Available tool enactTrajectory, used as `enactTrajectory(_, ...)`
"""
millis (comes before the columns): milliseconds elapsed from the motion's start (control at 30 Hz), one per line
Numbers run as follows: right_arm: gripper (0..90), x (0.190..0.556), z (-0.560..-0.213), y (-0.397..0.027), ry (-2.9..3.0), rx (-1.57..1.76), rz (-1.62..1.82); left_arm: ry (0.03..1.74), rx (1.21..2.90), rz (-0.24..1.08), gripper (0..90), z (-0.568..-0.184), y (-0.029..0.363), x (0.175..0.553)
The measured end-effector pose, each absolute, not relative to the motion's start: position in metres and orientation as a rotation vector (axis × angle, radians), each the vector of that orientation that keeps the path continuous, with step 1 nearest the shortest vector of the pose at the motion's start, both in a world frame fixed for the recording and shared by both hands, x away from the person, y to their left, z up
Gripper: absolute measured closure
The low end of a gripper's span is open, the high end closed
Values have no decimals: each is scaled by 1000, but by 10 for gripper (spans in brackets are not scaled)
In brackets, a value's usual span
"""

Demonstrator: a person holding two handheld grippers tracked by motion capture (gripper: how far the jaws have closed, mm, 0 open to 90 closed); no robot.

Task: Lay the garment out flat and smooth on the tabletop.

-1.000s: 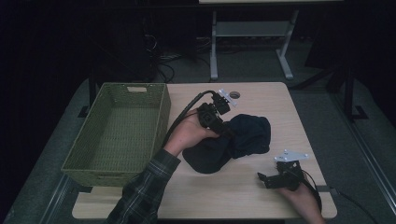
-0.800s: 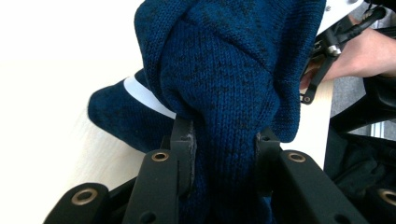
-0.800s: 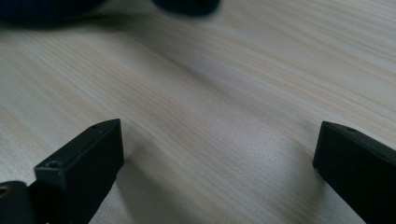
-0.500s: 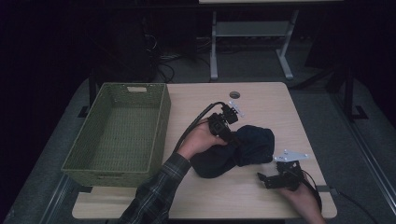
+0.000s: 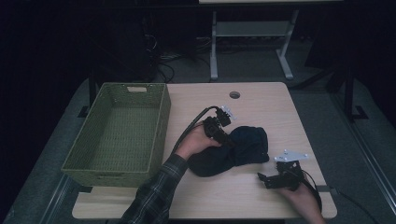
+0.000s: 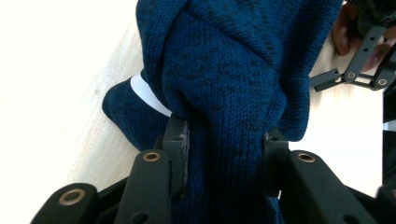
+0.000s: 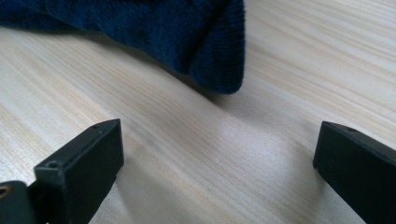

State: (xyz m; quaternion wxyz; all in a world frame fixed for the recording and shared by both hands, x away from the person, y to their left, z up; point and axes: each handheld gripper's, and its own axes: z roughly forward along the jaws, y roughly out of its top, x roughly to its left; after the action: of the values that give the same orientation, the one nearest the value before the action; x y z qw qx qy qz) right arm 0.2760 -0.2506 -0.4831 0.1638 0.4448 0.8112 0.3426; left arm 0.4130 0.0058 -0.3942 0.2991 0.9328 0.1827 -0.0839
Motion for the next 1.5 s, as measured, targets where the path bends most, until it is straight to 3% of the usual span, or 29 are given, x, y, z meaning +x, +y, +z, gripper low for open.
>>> enactTrajectory(500,14,276,-483,-251,2313,1263,974,462,2484,-100,376,-370,19,405)
enactTrajectory(900,14,276,-483,-251,2314,1259,973,474,2402,13,358,-333,46,390)
enactTrajectory(1033,14,276,-483,-251,2314,1258,973,454,2397,24,466,-326,53,378)
enactTrajectory(1167,14,276,-483,-251,2314,1259,973,436,2396,-16,702,-323,57,364)
enactTrajectory(1500,14,276,-483,-251,2315,1258,973,442,2507,-39,880,-361,61,331)
